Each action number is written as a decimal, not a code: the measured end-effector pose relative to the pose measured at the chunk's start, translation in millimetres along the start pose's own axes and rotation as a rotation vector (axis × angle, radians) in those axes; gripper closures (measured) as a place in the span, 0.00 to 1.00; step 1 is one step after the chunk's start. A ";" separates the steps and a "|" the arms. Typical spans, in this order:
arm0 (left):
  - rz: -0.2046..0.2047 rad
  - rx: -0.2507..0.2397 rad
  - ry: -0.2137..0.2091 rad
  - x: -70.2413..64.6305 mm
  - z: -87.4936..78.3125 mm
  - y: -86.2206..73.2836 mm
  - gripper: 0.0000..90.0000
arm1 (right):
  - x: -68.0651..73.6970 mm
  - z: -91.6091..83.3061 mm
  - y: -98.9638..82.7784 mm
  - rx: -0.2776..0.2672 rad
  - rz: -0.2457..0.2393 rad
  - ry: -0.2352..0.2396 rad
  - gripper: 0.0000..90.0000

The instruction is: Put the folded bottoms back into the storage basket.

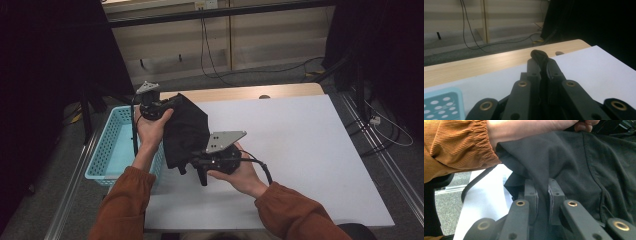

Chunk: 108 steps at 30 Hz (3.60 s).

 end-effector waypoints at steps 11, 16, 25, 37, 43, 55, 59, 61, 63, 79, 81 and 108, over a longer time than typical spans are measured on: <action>-0.008 -0.007 0.018 14.4 -12.3 0.9 0.93 | 3.1 10.1 14.8 -0.016 -0.014 0.015 0.91; -0.012 -0.008 0.028 21.7 -17.6 0.7 0.93 | 3.4 13.3 18.0 -0.018 -0.013 0.021 0.91; -0.026 -0.023 0.041 30.6 -28.8 3.5 0.93 | 4.1 19.1 27.3 -0.026 -0.020 0.030 0.91; -0.031 -0.015 0.079 49.1 -42.7 0.4 0.93 | 8.0 36.0 38.1 -0.035 -0.024 0.053 0.91; -0.035 -0.023 0.085 57.1 -49.8 0.2 0.93 | 9.7 42.1 44.1 -0.041 -0.024 0.063 0.91; -0.053 -0.005 0.112 75.6 -50.5 -5.0 0.93 | 9.8 56.7 51.9 -0.036 -0.015 0.074 0.91; -0.061 -0.005 0.116 81.1 -51.5 -4.8 0.93 | 9.3 60.5 57.3 -0.036 -0.020 0.076 0.91; -0.060 -0.004 0.116 83.0 -51.4 -4.6 0.93 | 8.9 62.2 59.6 -0.036 -0.020 0.076 0.91; -0.057 0.001 0.121 85.3 -51.4 -4.3 0.93 | 8.6 64.3 61.0 -0.034 -0.022 0.075 0.91; -0.081 -0.005 0.141 107.0 -56.9 -6.3 0.93 | 7.8 86.5 72.0 -0.022 -0.016 0.094 0.91; -0.081 -0.004 0.144 109.2 -58.5 -6.8 0.93 | 8.5 89.7 72.8 -0.019 -0.017 0.097 0.91; -0.095 0.007 0.216 148.9 -66.2 -23.3 0.93 | 8.6 128.8 81.1 0.003 0.013 0.115 0.91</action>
Point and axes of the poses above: each handheld gripper's, and its own axes: z roughly forward along the jaws, y roughly out of its top, x roughly to its left, the point moved 9 cm from there along z, roughly forward along the jaws, and after that the axes turned 10 degrees about x, right-handed, at the moved point
